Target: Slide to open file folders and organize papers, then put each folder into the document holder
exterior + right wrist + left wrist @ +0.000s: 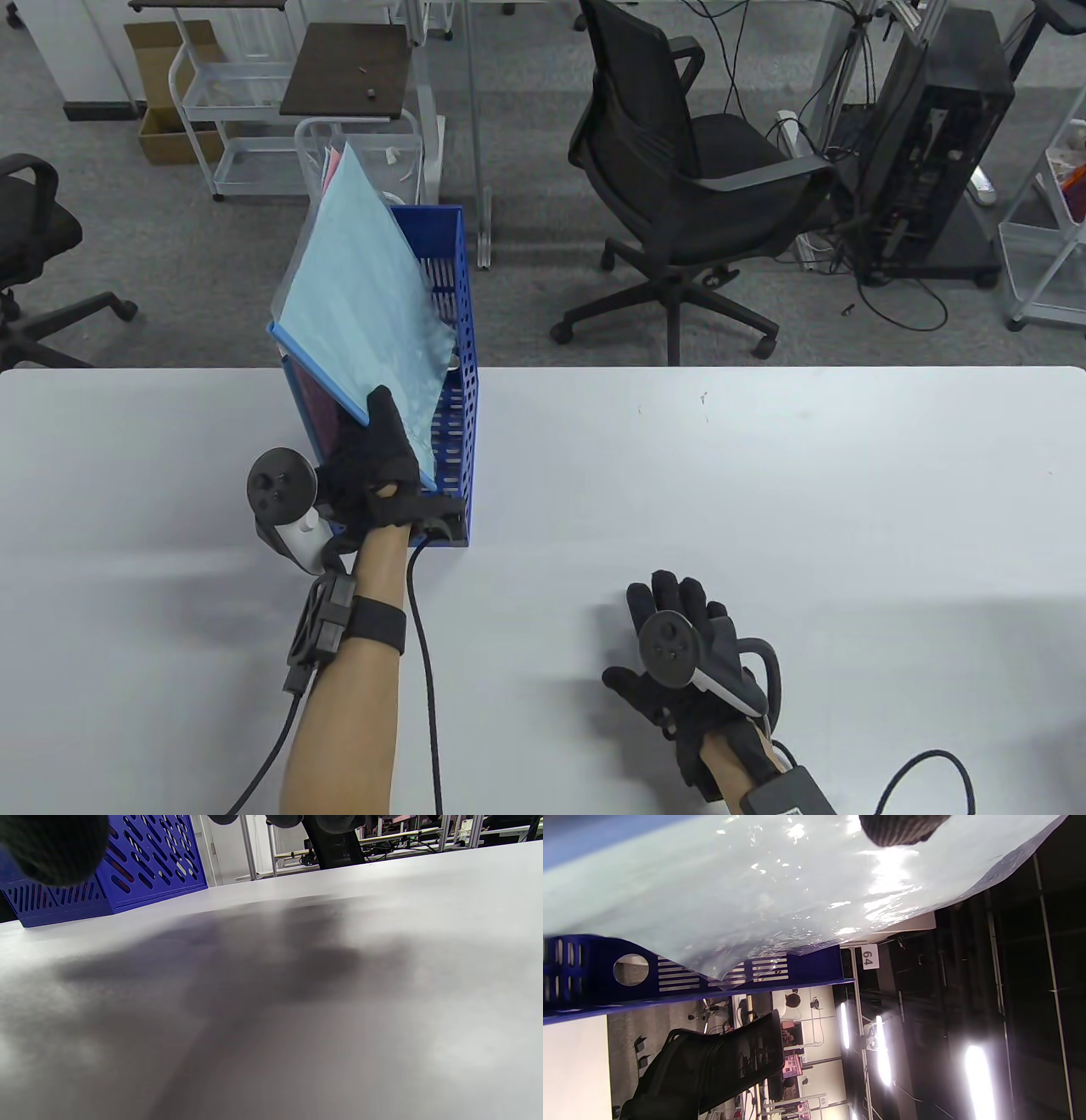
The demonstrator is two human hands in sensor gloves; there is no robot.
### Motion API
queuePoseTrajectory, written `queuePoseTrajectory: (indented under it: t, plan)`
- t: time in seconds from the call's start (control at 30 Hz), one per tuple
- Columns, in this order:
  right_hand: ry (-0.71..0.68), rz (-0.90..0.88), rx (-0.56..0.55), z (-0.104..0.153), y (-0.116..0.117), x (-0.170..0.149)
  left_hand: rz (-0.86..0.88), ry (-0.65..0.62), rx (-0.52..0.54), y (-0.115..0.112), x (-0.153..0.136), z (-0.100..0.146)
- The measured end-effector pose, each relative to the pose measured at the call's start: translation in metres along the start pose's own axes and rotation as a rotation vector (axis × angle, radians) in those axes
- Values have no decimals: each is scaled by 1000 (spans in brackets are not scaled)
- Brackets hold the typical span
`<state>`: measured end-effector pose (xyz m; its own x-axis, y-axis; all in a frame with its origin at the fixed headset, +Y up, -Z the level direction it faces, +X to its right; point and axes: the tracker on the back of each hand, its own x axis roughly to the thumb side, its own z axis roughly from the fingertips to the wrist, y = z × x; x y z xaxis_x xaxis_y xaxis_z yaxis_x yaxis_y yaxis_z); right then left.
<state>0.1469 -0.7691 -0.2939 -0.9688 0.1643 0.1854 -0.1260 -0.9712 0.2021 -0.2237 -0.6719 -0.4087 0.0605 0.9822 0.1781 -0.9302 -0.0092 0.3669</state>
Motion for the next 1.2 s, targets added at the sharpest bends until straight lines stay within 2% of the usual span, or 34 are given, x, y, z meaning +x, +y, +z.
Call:
queuePoseTrajectory:
  t: [0.23, 0.43, 0.67, 0.9, 0.97, 1.1, 1.2]
  plan:
    - [-6, -16, -5, 1, 0, 1, 19, 41, -17, -6, -16, -7]
    - [-15, -12, 3, 0, 2, 3, -168, 125, -31, -13, -39, 0]
    - [-15, 0, 16, -1, 5, 4, -233, 17, -19, 1, -23, 16]
    - [18, 37, 10, -4, 7, 2, -367, -160, -70, 26, 21, 54]
    - [62, 74, -22, -5, 4, -1, -503, -197, -113, 32, 31, 76]
    - [109, 125, -69, -4, 1, -6, -785, -257, -223, 33, 28, 112]
    - [119, 126, -80, -5, -1, -7, -962, -230, -348, 29, 9, 138]
